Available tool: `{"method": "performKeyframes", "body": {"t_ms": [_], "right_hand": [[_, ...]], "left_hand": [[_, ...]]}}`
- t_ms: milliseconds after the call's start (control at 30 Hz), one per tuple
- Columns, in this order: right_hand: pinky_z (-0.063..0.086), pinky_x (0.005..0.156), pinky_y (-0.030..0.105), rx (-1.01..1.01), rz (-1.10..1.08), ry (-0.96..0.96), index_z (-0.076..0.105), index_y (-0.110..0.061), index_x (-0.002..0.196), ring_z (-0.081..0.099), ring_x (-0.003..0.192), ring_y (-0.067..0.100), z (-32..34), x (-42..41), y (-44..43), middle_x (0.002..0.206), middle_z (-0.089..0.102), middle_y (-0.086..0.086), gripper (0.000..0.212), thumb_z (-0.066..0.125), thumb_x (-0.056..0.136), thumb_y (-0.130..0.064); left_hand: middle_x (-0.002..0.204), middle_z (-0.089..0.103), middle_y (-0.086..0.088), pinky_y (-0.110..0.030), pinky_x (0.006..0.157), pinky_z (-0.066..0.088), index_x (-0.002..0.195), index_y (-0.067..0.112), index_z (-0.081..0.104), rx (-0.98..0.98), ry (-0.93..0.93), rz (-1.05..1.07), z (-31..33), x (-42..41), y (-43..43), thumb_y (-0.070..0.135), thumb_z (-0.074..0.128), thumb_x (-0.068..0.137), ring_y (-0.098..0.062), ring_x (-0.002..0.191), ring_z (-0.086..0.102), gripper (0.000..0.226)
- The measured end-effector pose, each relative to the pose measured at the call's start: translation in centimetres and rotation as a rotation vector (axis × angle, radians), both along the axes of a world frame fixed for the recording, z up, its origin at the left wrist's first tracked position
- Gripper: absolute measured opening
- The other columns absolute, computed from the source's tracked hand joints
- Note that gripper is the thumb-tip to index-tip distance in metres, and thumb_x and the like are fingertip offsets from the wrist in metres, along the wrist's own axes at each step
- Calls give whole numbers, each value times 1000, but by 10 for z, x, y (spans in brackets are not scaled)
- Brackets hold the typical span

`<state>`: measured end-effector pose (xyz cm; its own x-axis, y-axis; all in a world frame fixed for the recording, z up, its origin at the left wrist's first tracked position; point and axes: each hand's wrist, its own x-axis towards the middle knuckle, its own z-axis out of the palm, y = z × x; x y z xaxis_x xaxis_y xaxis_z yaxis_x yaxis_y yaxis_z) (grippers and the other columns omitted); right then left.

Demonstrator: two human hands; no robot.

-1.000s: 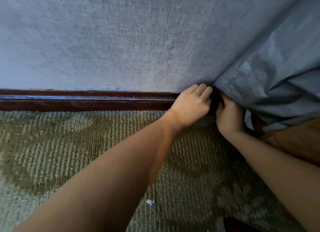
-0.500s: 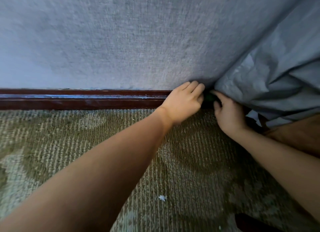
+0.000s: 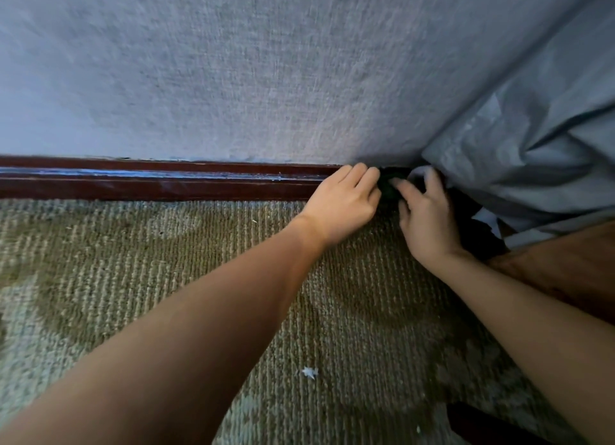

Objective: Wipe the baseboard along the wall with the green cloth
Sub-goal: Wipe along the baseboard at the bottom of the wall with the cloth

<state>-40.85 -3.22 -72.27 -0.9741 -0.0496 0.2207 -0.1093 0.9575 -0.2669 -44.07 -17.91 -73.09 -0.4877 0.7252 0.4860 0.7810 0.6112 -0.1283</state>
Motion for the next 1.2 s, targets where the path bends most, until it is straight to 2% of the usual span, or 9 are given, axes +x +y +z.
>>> {"method": "performKeyframes", "body": {"t_ms": [133, 233, 367, 567, 700, 967, 1033, 1133, 1200], "right_hand": [[44, 82, 42, 0, -24, 35, 63, 3, 105, 48, 94, 41, -7, 1, -3, 104, 50, 27, 32, 55, 75, 12], [36, 85, 27, -114, -97, -40, 59, 1, 106, 38, 93, 19, -7, -3, -4, 103, 46, 16, 24, 51, 83, 0], [41, 86, 46, -96, -70, -13, 61, 2, 101, 45, 96, 39, -5, 0, -9, 105, 46, 24, 24, 52, 79, 7], [36, 82, 36, 3, 4, -262, 57, -11, 122, 44, 102, 36, -12, 13, -24, 118, 44, 22, 36, 46, 88, -5], [36, 84, 36, -51, -2, -257, 52, -13, 128, 42, 105, 37, -17, 27, -38, 122, 41, 23, 41, 46, 88, -4], [35, 87, 32, -64, -73, -93, 53, -7, 123, 40, 104, 25, 8, 5, -16, 115, 40, 16, 38, 40, 89, -17], [35, 85, 33, -54, -74, -129, 49, -9, 128, 41, 106, 29, 8, 2, -14, 117, 39, 14, 37, 42, 92, -14], [35, 82, 37, 63, -1, -181, 43, -15, 136, 41, 106, 39, 1, 3, -12, 125, 37, 23, 46, 42, 91, -6], [36, 83, 36, 24, -30, -180, 44, -13, 135, 42, 105, 35, -2, 4, -11, 122, 39, 21, 44, 41, 92, -10]], "left_hand": [[75, 67, -10, -27, 58, 47, 69, 4, 70, -32, -1, -17, 1, -2, -4, 2, 40, 78, -25, 64, 62, 31], [76, 67, -10, -27, 59, 47, 71, 5, 71, -68, 28, -48, 3, -6, -10, 3, 40, 79, -24, 65, 62, 32], [78, 67, -9, -27, 61, 48, 71, 7, 71, -113, 18, -48, 4, -4, -10, 4, 44, 78, -23, 67, 62, 27], [76, 66, -10, -26, 58, 48, 71, 6, 72, -135, -127, 33, -2, 16, -28, 7, 31, 71, -25, 66, 62, 40], [73, 64, -10, -28, 56, 46, 74, 2, 70, -155, -86, 19, -5, 23, -44, 6, 43, 78, -25, 64, 60, 28], [77, 66, -8, -27, 58, 46, 79, 4, 72, -27, -22, 76, 15, 8, -21, 7, 37, 76, -24, 69, 62, 36], [77, 66, -6, -26, 58, 46, 77, 7, 73, -47, -14, 71, 14, 4, -18, 8, 38, 76, -22, 69, 62, 34], [79, 66, -5, -26, 60, 46, 78, 8, 72, -115, 33, 40, 7, -1, -19, 10, 59, 72, -22, 70, 62, 15], [81, 66, -6, -27, 60, 46, 79, 7, 72, -133, 33, 33, 3, -2, -20, 10, 63, 71, -23, 71, 62, 13]]}}
